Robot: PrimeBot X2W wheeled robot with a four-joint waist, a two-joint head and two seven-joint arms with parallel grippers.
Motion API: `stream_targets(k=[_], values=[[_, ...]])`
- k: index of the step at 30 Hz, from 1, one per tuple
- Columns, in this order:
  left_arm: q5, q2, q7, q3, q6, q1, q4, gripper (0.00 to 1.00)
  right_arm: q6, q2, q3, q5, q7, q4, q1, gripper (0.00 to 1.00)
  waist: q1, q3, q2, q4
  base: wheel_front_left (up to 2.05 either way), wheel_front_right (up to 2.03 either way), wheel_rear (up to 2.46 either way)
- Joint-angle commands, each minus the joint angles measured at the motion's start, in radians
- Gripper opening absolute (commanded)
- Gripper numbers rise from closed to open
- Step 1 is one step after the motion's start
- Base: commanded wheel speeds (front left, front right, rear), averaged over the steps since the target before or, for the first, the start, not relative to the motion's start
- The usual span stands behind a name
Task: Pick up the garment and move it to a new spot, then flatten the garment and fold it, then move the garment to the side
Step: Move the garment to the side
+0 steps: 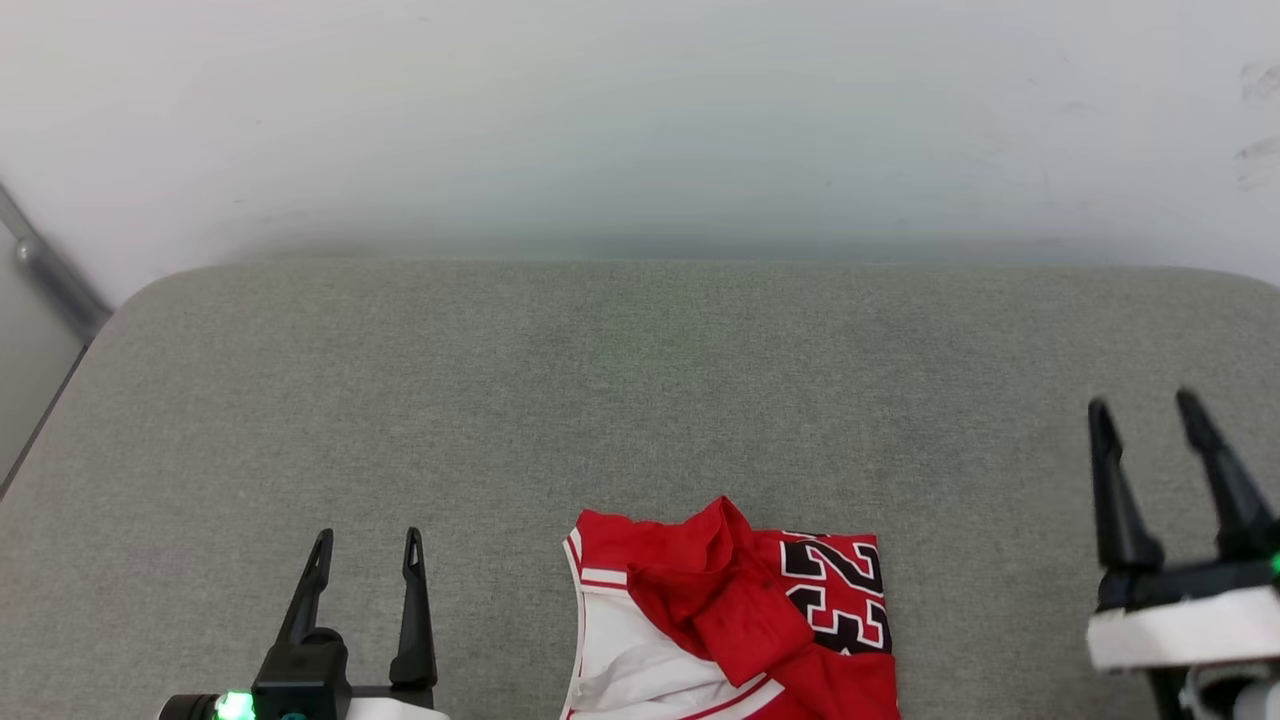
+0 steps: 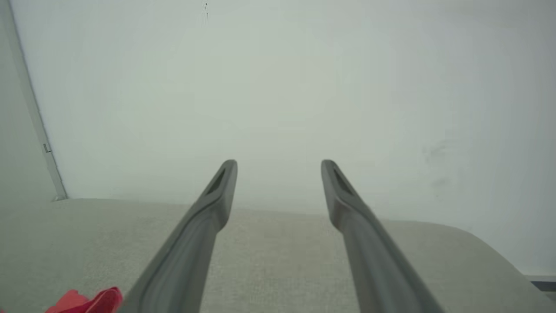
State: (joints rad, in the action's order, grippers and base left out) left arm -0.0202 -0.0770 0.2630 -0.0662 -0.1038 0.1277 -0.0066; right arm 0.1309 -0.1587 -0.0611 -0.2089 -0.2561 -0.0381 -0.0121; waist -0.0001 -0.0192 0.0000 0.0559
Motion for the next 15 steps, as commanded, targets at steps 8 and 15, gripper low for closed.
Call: stream_targets(k=[8, 15], values=[[0.002, 0.002, 0.002, -0.002, 0.014, -0.013, 0.006, 1.0, 0.0, -0.2, 0.106, -0.027, 0.181, -0.072, 0.238, 1.0, 0.0001, 0.015, 0.0, 0.013, 0.0, 0.0, 0.0], [0.001, 0.005, 0.002, -0.005, 0.016, -0.031, 0.006, 1.0, 0.0, -0.364, 0.298, -0.279, 0.656, -0.042, 0.344, 1.0, 0.0001, 0.043, 0.0, 0.028, 0.0, 0.0, 0.0]])
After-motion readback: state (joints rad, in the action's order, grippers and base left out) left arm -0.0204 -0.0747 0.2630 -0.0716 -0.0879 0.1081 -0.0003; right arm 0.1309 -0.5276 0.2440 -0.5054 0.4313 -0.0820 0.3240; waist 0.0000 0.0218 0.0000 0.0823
